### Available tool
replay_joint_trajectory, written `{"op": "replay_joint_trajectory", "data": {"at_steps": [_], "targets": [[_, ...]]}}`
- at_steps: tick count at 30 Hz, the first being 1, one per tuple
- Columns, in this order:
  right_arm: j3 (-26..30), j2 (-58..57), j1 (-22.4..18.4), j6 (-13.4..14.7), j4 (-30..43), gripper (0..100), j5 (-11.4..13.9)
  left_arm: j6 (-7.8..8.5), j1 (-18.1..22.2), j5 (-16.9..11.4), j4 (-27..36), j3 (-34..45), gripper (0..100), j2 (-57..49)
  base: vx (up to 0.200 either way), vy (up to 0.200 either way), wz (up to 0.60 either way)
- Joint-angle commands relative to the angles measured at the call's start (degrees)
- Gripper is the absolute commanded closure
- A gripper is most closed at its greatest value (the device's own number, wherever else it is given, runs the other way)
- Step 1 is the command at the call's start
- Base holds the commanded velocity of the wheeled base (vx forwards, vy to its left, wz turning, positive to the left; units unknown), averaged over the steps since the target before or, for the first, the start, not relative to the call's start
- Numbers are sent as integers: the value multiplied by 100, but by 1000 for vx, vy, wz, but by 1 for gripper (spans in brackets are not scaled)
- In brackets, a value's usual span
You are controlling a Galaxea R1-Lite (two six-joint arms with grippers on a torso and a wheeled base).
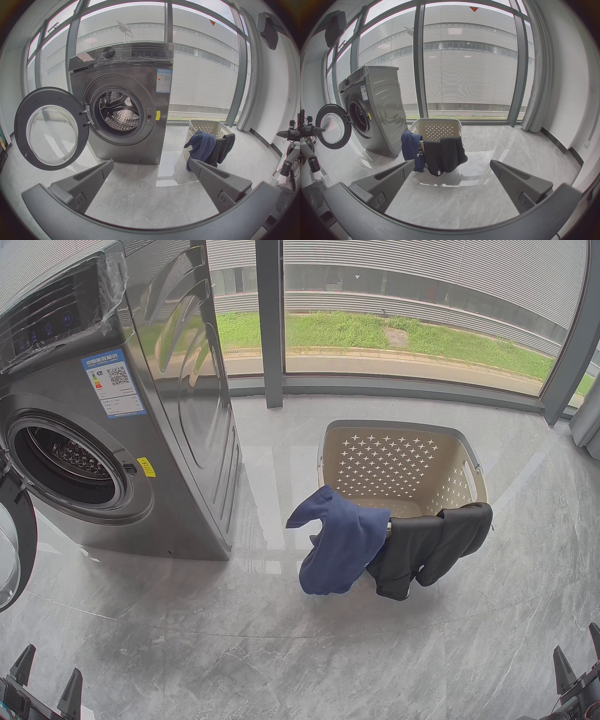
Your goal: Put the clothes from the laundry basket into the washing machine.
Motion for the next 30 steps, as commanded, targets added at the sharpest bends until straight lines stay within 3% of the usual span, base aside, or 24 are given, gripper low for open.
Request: {"op": "replay_joint_trajectory", "data": {"at_steps": [1,4,16,22,30], "targets": [[101,-93,4,-6,0,0,1,-4,0,1,0,92,0,-92,0,0,0],[101,-93,4,-6,0,0,1,-4,0,1,0,92,0,-84,0,0,0],[101,-93,4,2,0,0,1,-4,0,1,0,92,0,-92,200,0,0],[101,-93,4,-6,0,0,1,-4,0,1,0,92,0,-92,0,0,0],[101,-93,4,-6,0,0,1,-4,0,1,0,92,0,-92,0,-200,0]]}}
